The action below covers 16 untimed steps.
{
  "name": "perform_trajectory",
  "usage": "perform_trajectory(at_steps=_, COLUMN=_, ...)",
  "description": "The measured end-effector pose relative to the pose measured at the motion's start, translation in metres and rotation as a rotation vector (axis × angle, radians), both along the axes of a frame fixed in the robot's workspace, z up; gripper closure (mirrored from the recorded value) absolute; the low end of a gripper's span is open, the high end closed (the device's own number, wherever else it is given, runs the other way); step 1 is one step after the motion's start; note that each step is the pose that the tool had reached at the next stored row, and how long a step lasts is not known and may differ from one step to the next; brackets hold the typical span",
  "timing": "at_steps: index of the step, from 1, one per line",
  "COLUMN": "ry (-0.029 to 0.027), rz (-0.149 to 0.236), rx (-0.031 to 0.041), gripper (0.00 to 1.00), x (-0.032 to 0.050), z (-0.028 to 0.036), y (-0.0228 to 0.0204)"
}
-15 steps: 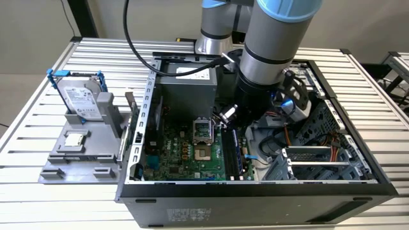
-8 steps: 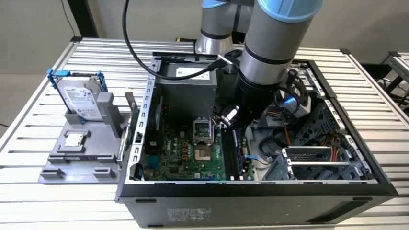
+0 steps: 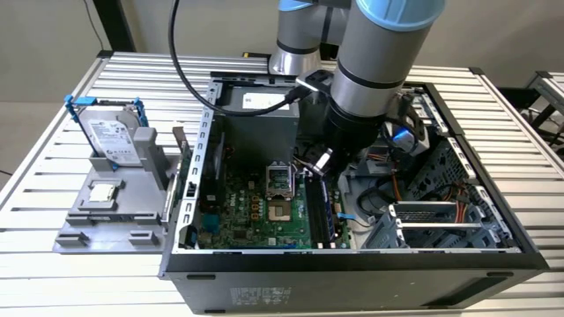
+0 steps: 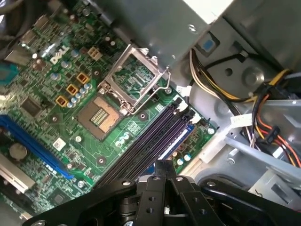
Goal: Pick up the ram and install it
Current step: 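Press down the ram until it locks into place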
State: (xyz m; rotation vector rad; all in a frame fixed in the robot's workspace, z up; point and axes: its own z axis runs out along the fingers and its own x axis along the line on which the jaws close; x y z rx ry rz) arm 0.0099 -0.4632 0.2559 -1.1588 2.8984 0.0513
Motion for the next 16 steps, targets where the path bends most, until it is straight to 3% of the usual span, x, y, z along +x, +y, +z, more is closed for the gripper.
perform_trajectory(at_steps=16, ry=-0.0018, rz=0.242, rx=-0.0002, gripper=1.0, x=0.0, z=0.0, y=0.0)
